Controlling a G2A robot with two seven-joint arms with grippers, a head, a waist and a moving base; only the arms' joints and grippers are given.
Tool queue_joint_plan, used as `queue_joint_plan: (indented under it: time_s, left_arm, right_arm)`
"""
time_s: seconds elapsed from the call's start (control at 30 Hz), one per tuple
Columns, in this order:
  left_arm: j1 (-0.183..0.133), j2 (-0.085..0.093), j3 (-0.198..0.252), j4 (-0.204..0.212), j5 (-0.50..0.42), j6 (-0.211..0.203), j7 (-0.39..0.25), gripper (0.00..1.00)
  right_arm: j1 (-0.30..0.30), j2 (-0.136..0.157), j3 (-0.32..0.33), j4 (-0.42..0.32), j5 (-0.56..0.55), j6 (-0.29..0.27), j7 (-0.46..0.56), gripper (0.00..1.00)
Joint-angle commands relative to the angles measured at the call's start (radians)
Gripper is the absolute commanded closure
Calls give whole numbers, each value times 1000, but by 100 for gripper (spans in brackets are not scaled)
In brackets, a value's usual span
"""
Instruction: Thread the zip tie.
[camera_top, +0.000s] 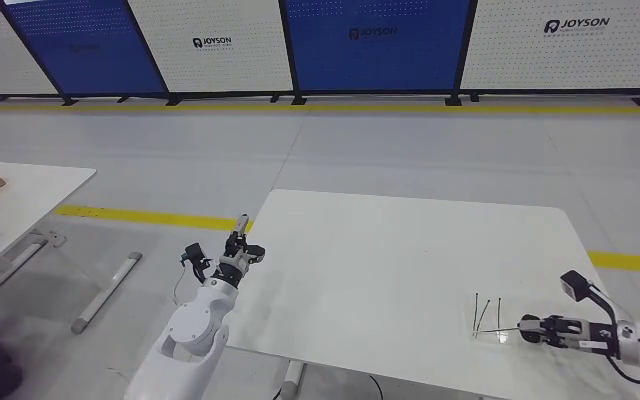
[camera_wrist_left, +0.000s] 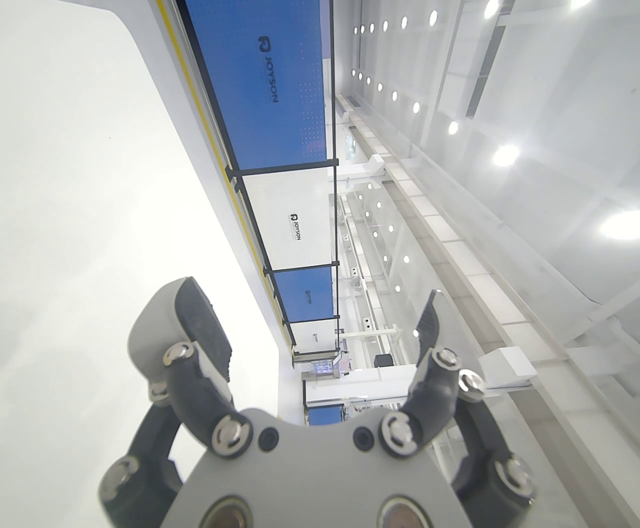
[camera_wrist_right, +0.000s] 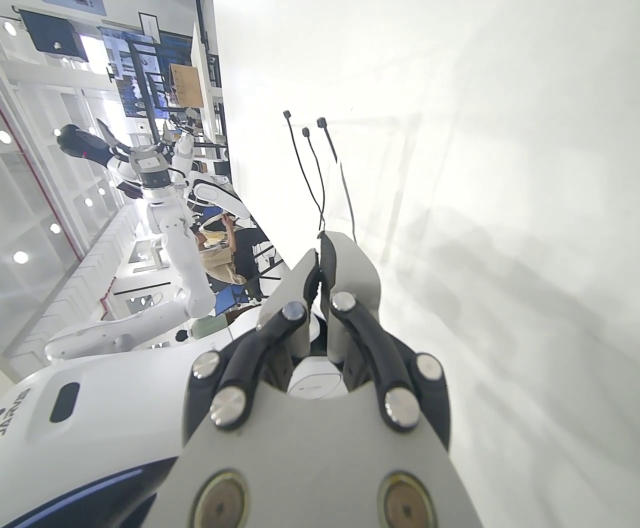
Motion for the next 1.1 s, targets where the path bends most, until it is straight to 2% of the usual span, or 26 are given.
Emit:
queue_joint_plan:
  time_s: [0.0,0.23,0.37,0.5,0.7,1.07]
  left_arm:
    - [0,0,0,0,0,0,0,0]
    - [0,0,0,0,0,0,0,0]
    - [0,0,0,0,0,0,0,0]
    - [0,0,0,0,0,0,0,0]
    - [0,0,0,0,0,0,0,0]
    - [0,0,0,0,0,0,0,0]
  right_arm:
    - [0,1,2,-1,0,2,1,99]
    - [-15,8,21,-14,14,-14,3,100]
    - [-39,17,55,-25,43,-37,3,100]
    - [-81,27,99,-49,94,-70,3,100]
    - [-166,44,150,-112,227,-125,3,100]
    - [-166,44,150,-112,227,-125,3,100]
